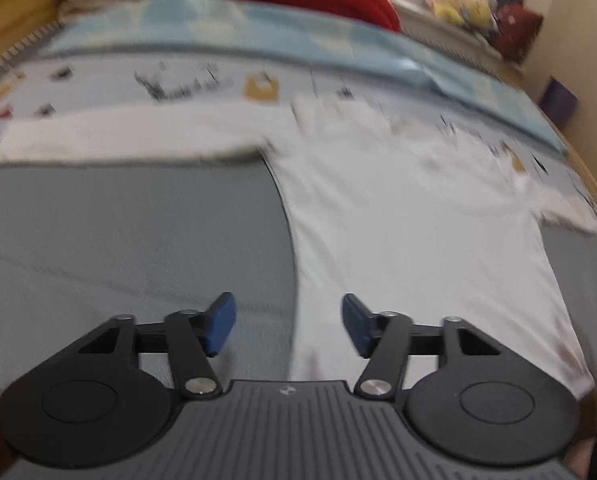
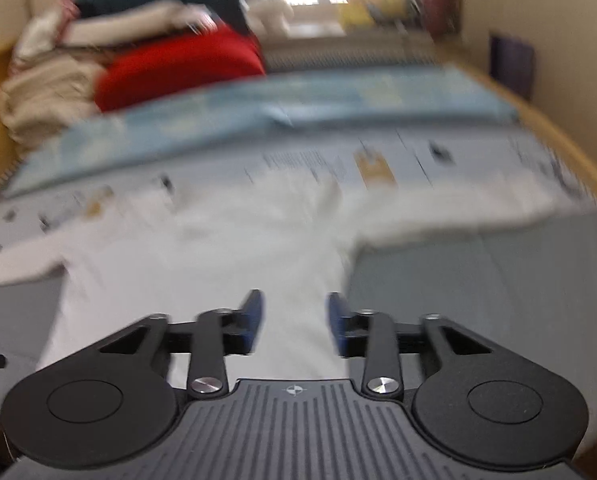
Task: Fold small clothes
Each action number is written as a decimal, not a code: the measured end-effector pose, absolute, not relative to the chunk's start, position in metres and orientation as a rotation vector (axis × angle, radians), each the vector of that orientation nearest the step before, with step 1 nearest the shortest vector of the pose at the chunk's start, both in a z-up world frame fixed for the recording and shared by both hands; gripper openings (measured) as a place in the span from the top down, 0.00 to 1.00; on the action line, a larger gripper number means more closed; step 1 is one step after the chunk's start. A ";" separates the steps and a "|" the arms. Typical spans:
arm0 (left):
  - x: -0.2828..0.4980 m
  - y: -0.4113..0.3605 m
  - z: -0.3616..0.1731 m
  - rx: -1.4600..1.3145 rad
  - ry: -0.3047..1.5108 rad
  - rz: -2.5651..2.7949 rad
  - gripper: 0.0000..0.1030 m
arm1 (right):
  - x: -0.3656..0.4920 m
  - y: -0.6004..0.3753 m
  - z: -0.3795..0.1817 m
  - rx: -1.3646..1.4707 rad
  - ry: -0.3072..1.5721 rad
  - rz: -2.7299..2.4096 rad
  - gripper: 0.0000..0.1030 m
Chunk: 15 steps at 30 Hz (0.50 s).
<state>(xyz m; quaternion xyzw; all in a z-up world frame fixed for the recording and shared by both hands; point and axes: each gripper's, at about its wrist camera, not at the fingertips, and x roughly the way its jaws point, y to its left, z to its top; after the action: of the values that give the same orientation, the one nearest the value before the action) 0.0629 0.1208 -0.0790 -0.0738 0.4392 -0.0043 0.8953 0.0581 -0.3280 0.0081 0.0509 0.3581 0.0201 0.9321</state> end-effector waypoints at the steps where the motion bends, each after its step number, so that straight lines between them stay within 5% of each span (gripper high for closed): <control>1: 0.064 0.121 -0.075 -0.152 0.889 0.006 0.33 | 0.061 -0.322 0.011 0.081 0.703 0.062 0.44; 9: 0.110 0.157 -0.033 -0.239 0.803 0.092 0.37 | 0.091 -0.294 -0.033 0.073 0.749 0.016 0.47; 15: 0.188 0.234 -0.038 -0.366 0.739 0.238 0.78 | 0.099 -0.275 -0.035 0.039 0.780 -0.003 0.49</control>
<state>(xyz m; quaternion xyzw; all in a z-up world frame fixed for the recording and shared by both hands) 0.1876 0.2345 -0.0378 -0.1775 0.3584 0.1152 0.9093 0.0994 -0.2749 -0.0346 0.0190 0.3804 -0.0013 0.9246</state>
